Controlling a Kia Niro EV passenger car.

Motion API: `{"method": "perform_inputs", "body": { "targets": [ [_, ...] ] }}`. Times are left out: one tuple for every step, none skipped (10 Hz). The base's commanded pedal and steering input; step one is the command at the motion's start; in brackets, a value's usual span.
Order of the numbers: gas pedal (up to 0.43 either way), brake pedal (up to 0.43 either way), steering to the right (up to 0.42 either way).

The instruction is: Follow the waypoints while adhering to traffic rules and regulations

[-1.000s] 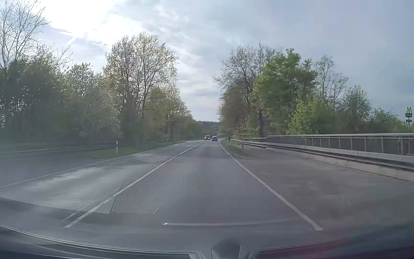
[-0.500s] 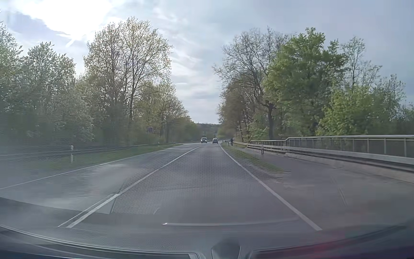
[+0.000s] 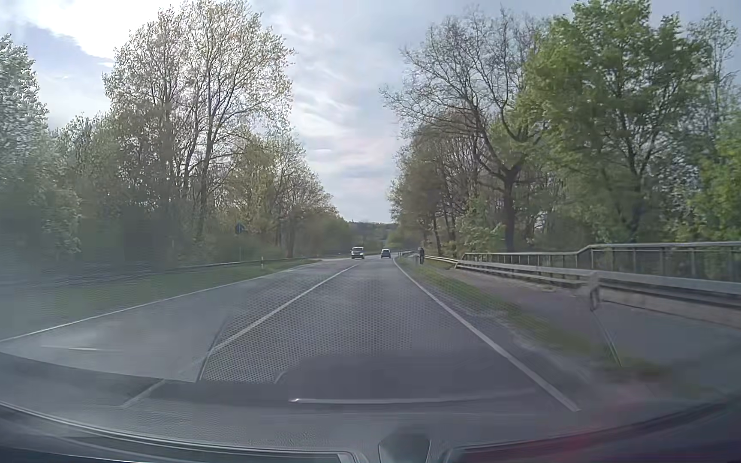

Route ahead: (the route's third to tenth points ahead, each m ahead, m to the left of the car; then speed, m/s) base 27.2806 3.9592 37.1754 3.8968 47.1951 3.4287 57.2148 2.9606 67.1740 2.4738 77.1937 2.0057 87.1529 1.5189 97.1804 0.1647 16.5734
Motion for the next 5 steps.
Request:
{"method": "perform_inputs", "body": {
  "targets": [
    [0.087,0.0,-0.002],
    [0.087,0.0,-0.002],
    [0.087,0.0,-0.002],
    [0.067,0.0,-0.002],
    [0.067,0.0,-0.001]
  ]
}}
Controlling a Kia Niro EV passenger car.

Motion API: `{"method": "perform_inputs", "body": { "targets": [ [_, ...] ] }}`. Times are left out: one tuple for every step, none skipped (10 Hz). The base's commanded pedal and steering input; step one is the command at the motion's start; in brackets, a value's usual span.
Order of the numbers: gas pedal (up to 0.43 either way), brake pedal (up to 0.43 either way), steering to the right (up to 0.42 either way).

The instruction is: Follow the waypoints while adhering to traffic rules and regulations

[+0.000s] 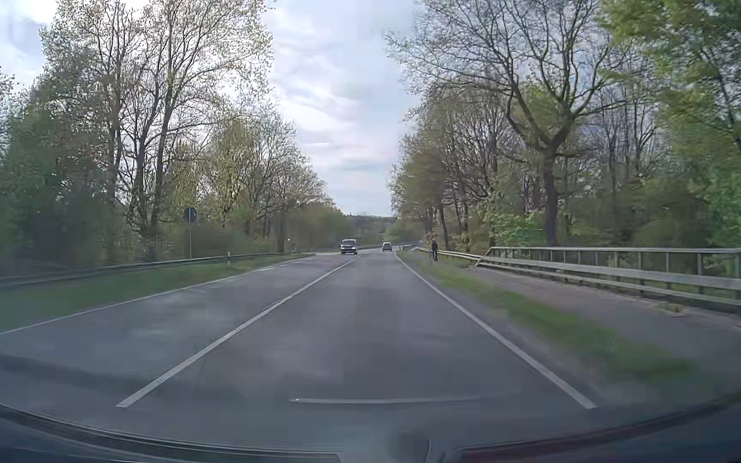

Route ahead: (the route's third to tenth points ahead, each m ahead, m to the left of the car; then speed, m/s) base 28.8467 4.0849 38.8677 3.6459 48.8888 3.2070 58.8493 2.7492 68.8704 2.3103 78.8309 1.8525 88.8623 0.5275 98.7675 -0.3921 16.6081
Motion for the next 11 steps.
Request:
{"method": "perform_inputs", "body": {
  "targets": [
    [0.067,0.0,-0.001],
    [0.067,0.0,-0.001],
    [0.067,0.0,0.0],
    [0.067,0.0,0.001],
    [0.067,0.0,0.001],
    [0.067,0.0,0.001],
    [0.079,0.0,0.002],
    [0.079,0.0,0.003],
    [0.079,0.0,0.003],
    [0.079,0.0,0.003],
    [0.079,0.0,0.002]
  ]
}}
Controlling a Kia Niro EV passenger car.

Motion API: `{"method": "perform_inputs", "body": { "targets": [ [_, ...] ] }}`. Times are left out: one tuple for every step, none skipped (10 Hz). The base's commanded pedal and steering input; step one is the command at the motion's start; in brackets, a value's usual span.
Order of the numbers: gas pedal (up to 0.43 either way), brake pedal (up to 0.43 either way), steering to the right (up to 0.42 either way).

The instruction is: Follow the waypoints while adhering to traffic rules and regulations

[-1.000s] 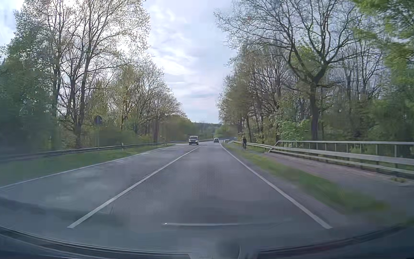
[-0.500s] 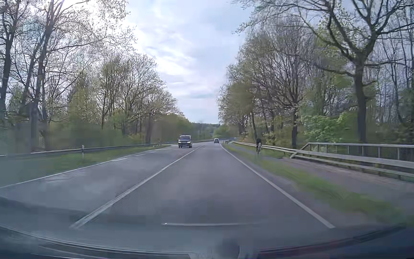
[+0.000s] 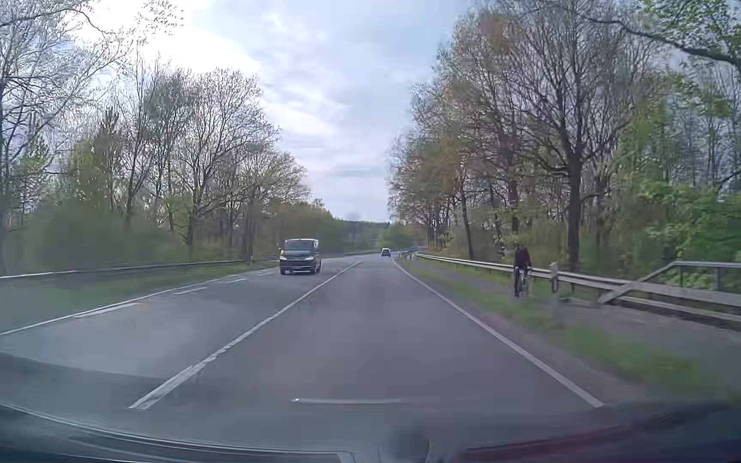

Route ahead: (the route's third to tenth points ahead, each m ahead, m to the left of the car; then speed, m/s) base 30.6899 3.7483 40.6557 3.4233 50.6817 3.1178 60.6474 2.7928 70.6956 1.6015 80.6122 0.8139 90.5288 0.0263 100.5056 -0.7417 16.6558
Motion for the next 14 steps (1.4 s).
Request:
{"method": "perform_inputs", "body": {
  "targets": [
    [0.079,0.0,0.002],
    [0.079,0.0,0.002],
    [0.079,0.0,0.002],
    [0.079,0.0,0.002],
    [0.079,0.0,0.002],
    [0.079,0.0,0.002],
    [0.079,0.0,0.002],
    [0.079,0.0,0.002],
    [0.079,0.0,0.002],
    [0.079,0.0,0.002],
    [0.079,0.0,0.002],
    [0.079,0.0,0.001],
    [0.079,0.0,0.0],
    [0.079,0.0,-0.001]
  ]
}}
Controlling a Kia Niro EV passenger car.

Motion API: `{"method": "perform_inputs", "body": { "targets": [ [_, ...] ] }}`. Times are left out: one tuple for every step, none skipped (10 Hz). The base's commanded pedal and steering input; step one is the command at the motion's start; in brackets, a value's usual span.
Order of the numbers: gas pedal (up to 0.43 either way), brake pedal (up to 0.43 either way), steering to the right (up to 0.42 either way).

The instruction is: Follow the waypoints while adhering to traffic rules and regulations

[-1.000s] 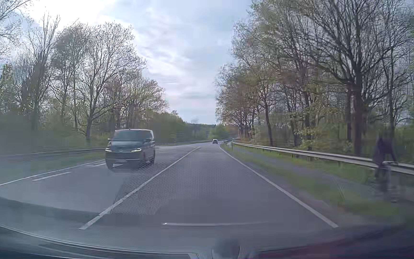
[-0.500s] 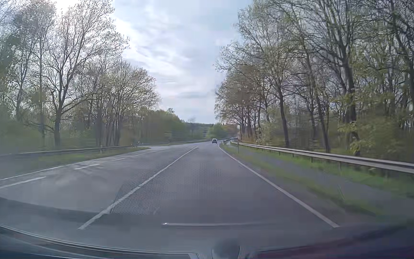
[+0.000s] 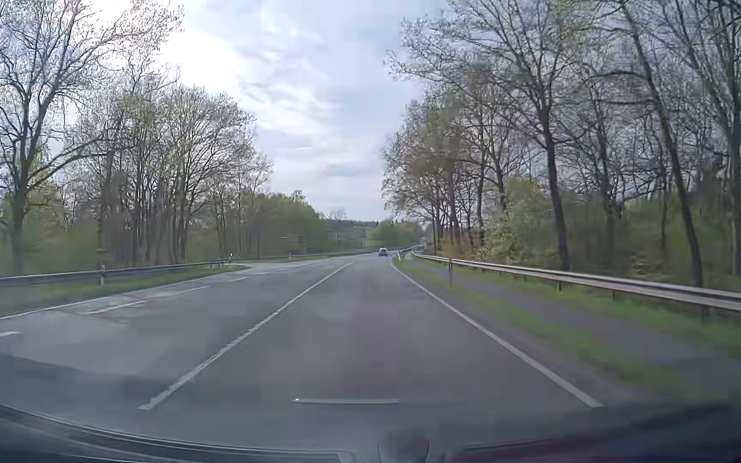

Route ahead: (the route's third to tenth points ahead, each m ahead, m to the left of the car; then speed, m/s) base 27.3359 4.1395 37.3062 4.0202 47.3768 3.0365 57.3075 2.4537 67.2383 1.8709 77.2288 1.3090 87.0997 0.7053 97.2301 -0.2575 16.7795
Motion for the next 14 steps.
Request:
{"method": "perform_inputs", "body": {
  "targets": [
    [0.079,0.0,-0.001],
    [0.087,0.0,-0.002],
    [0.087,0.0,-0.002],
    [0.098,0.0,-0.002],
    [0.098,0.0,-0.002],
    [0.098,0.0,-0.002],
    [0.098,0.0,-0.002],
    [0.098,0.0,-0.002],
    [0.11,0.0,-0.002],
    [0.11,0.0,-0.002],
    [0.11,0.0,-0.002],
    [0.11,0.0,-0.002],
    [0.11,0.0,-0.002],
    [0.11,0.0,-0.002]
  ]
}}
